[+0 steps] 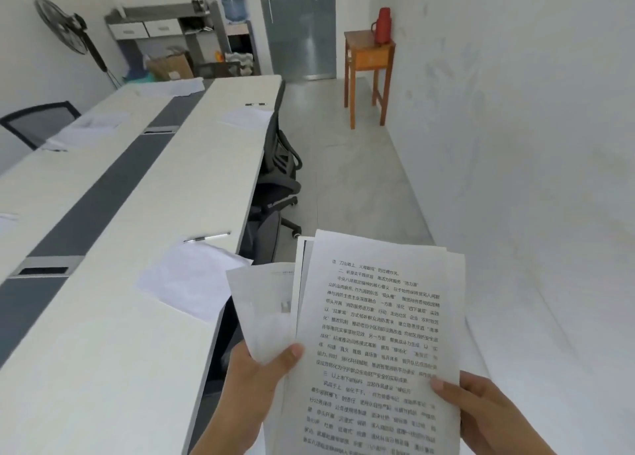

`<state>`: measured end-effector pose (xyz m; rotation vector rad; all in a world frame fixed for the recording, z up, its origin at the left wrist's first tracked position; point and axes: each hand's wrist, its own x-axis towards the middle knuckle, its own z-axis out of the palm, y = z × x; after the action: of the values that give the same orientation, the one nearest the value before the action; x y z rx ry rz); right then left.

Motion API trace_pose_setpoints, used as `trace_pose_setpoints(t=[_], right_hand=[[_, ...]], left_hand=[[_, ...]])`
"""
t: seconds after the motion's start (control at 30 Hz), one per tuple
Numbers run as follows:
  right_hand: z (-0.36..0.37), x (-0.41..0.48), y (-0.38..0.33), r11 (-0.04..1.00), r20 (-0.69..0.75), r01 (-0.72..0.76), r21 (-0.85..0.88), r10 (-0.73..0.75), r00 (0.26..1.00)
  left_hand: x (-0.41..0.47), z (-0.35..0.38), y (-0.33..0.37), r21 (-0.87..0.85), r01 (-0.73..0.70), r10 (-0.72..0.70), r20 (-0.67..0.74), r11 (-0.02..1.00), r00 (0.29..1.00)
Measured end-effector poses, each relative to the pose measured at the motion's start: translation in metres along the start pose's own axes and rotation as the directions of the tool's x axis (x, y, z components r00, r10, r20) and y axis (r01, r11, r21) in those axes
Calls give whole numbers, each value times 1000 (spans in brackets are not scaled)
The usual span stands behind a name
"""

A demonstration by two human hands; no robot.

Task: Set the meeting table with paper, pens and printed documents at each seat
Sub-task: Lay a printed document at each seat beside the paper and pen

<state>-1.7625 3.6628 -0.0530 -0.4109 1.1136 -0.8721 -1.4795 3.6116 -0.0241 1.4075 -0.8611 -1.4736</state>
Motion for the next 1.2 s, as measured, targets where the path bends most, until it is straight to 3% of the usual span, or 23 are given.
trace_pose_setpoints(t=[0.17, 0.27, 0.37, 0.5, 0.57, 0.73, 0.87, 1.0, 1.2], right_hand=[[15, 80, -47, 994, 48, -69, -84, 73, 996], [30, 134, -80, 951, 23, 11, -308, -5, 1000], [45, 191, -115, 883, 103, 101, -459, -60, 993], [69, 259, -169, 817, 243, 225, -530, -108, 964], [87, 286, -192, 825, 319, 214, -523, -43, 947], [126, 344, -204, 781, 438, 58, -622, 285, 853], [165, 362, -179, 714, 534, 64, -697, 457, 712], [213, 373, -141, 621, 567, 198, -758, 478, 670], [305, 389, -105, 509, 608, 377, -774, 430, 667]], left_hand=[[52, -3, 15, -47, -15, 9, -111, 999, 994], [83, -5, 19, -103, -23, 1, -210, 994, 978], [110, -2, 24, -101, -82, 43, -337, 992, 940], [145, 10, 42, -59, -117, 74, -482, 991, 873], [156, 15, 53, -57, -121, 70, -549, 991, 833], [150, 10, 52, -144, -120, -31, -757, 982, 653], [130, -9, 43, -210, -122, -116, -841, 970, 528], [111, -39, 21, -272, -189, -173, -891, 943, 420], [82, -95, -2, -354, -341, -320, -935, 871, 154]])
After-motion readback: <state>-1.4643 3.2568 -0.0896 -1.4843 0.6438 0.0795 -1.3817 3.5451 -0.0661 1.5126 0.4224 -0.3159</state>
